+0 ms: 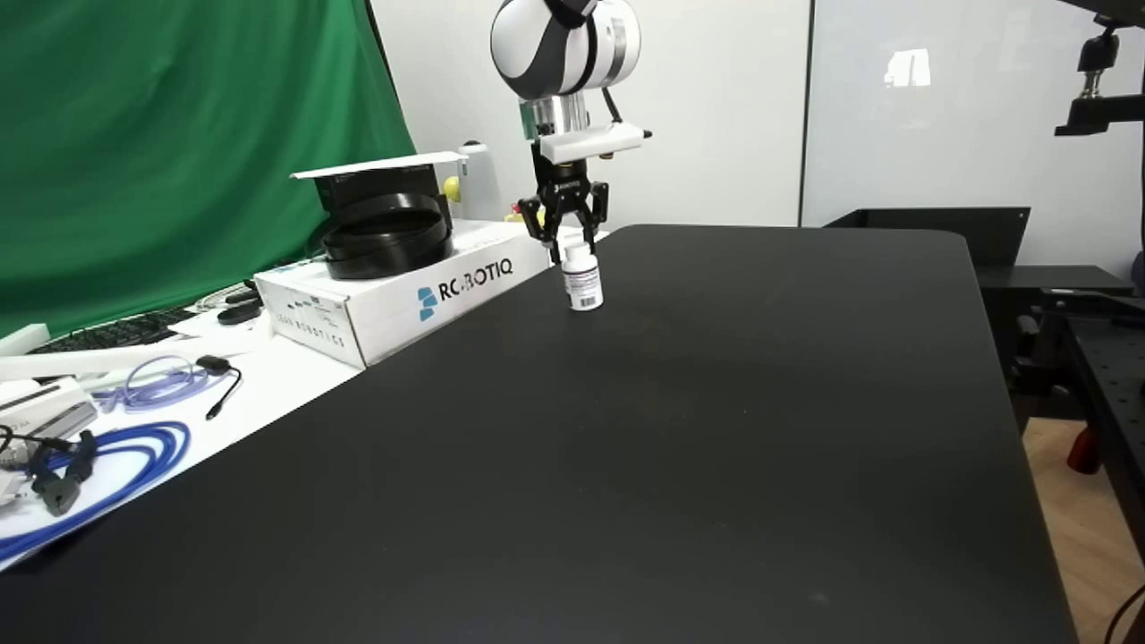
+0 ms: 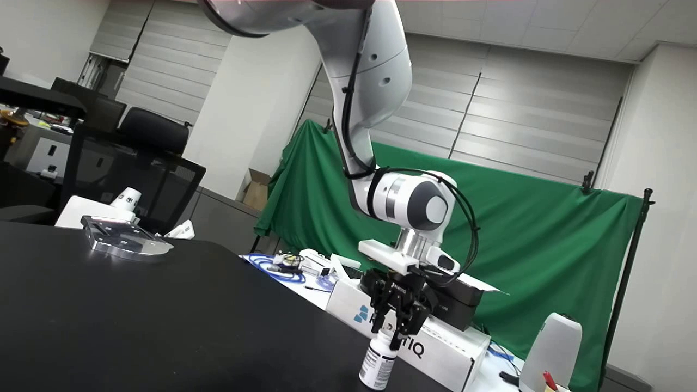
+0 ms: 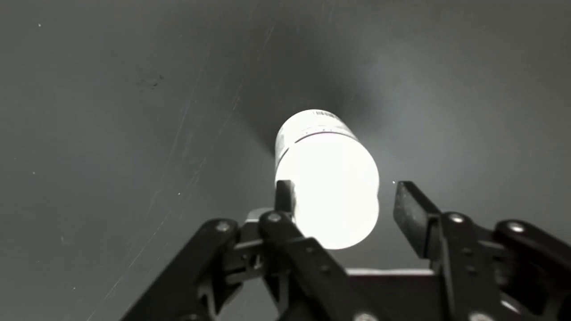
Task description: Move the bottle
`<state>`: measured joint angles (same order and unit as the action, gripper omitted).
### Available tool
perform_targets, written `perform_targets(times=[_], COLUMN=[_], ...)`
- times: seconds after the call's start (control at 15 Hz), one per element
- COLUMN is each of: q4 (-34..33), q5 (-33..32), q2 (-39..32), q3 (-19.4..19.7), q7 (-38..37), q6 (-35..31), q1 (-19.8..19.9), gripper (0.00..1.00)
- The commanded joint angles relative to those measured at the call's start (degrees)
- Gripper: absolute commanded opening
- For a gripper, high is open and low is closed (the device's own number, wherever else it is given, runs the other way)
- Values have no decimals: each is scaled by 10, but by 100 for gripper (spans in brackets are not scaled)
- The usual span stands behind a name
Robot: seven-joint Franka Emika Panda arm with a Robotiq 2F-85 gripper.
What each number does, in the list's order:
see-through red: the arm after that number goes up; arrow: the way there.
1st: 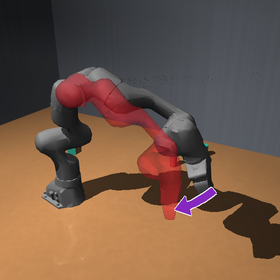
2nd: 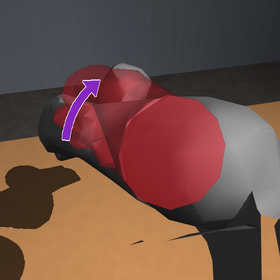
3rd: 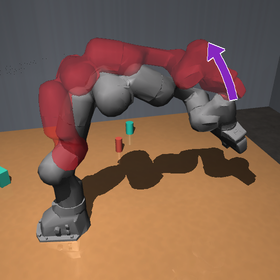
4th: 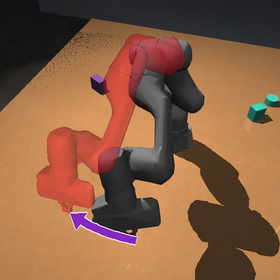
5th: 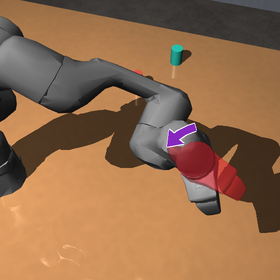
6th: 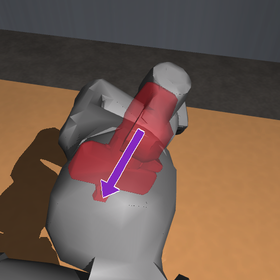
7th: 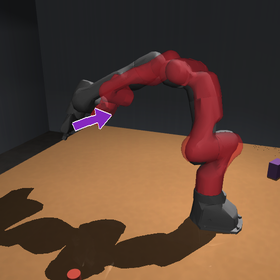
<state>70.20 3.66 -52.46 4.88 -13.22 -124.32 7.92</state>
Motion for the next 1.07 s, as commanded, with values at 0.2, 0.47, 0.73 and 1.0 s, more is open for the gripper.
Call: perform_targets(times=[0.2, 0.47, 0.73, 1.0], q4=[1, 67, 184, 295], q5=[1, -5, -16, -19], q2=[11, 70, 160, 244], q3=[8, 8, 8, 4], q7=[-5, -7, -1, 4], q6=[10, 18, -19, -63], q1=[-6, -24, -49, -66], gripper=[19, 19, 19, 19])
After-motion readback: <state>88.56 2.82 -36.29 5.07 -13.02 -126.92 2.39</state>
